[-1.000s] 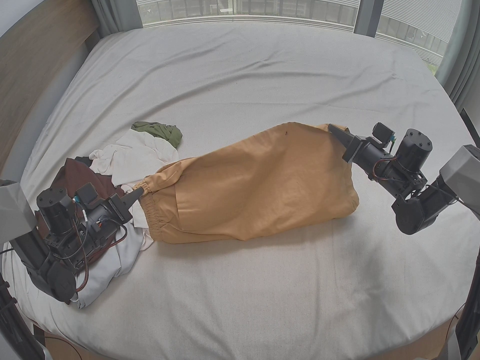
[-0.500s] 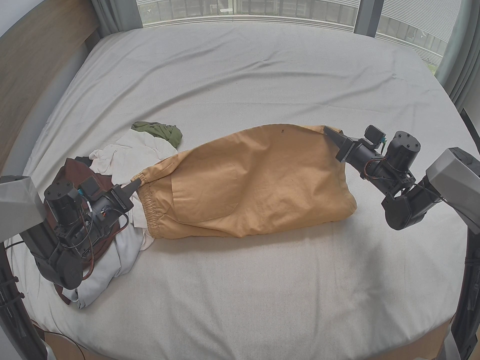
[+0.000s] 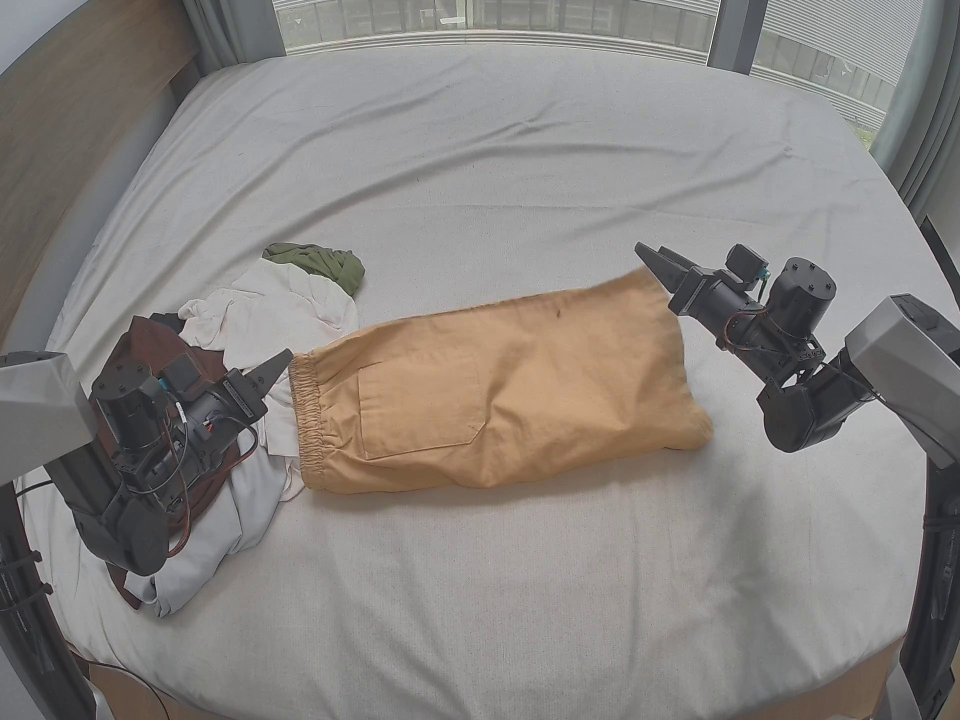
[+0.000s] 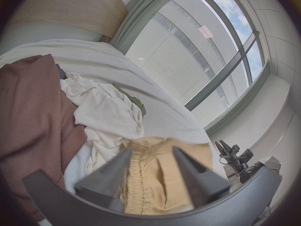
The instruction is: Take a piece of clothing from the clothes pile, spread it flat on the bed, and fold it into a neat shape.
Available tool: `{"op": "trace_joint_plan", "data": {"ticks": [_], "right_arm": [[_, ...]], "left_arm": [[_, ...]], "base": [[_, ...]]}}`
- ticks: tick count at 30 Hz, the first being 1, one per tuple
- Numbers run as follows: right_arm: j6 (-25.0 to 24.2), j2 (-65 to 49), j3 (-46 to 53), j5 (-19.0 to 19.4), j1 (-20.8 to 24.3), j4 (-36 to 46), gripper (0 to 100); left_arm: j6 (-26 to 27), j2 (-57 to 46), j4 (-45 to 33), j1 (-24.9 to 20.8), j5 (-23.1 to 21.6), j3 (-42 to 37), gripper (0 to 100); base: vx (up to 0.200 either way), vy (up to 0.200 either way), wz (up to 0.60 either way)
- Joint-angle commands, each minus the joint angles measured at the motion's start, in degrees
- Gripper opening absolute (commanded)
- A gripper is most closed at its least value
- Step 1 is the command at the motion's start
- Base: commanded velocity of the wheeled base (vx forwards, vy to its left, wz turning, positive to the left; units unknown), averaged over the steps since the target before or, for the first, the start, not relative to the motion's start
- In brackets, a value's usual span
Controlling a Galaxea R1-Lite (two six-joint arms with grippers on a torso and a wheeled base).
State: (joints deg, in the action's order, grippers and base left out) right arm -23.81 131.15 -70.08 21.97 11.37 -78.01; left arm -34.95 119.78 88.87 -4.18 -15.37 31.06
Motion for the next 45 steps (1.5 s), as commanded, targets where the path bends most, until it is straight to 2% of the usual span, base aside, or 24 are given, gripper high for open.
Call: {"op": "trace_joint_plan", "data": {"ticks": [1,3,11,14,16,22,28,39,45], "right_arm": [[-0.01,-1.07,1.44,0.01,-0.04,-0.39,100],[-0.01,-1.68,2.32,-0.08,-0.04,-0.65,100],[-0.45,-9.24,19.11,-0.17,-0.04,-5.58,100],[-1.94,-9.33,25.44,-0.08,-0.74,-10.23,100],[-3.0,-9.51,28.95,-0.08,-0.74,-10.41,100],[-3.44,-9.15,32.2,0.09,-0.83,-9.88,100],[-3.35,-9.51,36.51,0.09,-0.48,-4.61,100],[-0.01,-17.24,42.05,0.09,0.84,14.2,100],[0.08,-17.24,42.05,0.09,0.76,15.78,100]], "left_arm": [[-0.21,-0.87,-0.01,0.58,0.96,1.28,100],[-0.21,-1.31,-0.01,0.58,1.05,1.28,100],[-2.32,-9.13,-0.1,-3.29,-0.27,-4.34,100],[-2.14,-10.54,-0.01,-5.05,-2.21,-7.07,100],[-1.96,-11.15,-0.01,-6.1,-3.44,-9.09,100],[-0.47,-10.71,-0.01,-7.6,-5.37,-12.69,100],[1.64,-9.75,-0.01,-7.77,-5.63,-13.31,100],[1.82,-9.39,-0.01,-8.74,-5.55,-14.19,100],[1.9,-9.04,-0.01,-8.74,-5.46,-14.36,100]], "base": [[0.0,0.0,0.0],[0.0,0.0,0.0],[0.0,0.0,0.0],[0.0,0.0,0.0],[0.0,0.0,0.0],[0.0,0.0,0.0],[0.0,0.0,0.0],[0.0,0.0,0.0],[0.0,0.0,0.0]]}}
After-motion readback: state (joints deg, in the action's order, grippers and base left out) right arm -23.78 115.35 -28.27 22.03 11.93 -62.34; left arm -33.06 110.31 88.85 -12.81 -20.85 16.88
